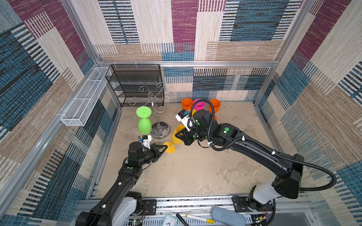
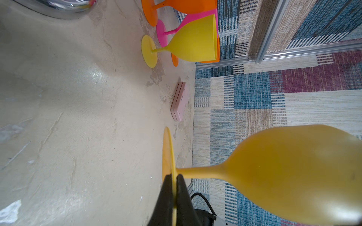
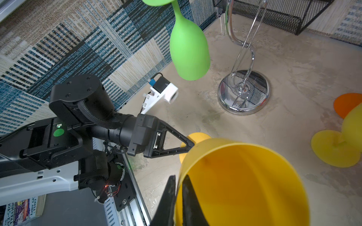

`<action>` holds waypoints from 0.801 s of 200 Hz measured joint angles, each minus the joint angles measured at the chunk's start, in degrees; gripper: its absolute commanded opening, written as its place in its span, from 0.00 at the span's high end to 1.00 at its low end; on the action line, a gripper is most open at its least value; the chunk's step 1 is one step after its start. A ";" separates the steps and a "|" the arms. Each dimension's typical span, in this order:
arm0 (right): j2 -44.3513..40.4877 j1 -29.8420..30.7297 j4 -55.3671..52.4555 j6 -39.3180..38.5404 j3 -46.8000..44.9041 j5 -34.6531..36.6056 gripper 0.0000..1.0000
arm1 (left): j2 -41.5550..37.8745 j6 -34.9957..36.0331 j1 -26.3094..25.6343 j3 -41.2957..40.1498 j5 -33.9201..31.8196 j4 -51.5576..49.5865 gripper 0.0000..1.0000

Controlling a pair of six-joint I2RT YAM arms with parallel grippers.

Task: Take the wine glass off the wine glass rack
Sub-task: Pick up the wine glass from the wine glass rack.

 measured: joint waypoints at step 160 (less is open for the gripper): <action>-0.13 -10.69 -8.83 -2.29 0.59 13.20 1.00 | -5.97 10.49 -0.04 7.78 -7.43 -18.75 0.32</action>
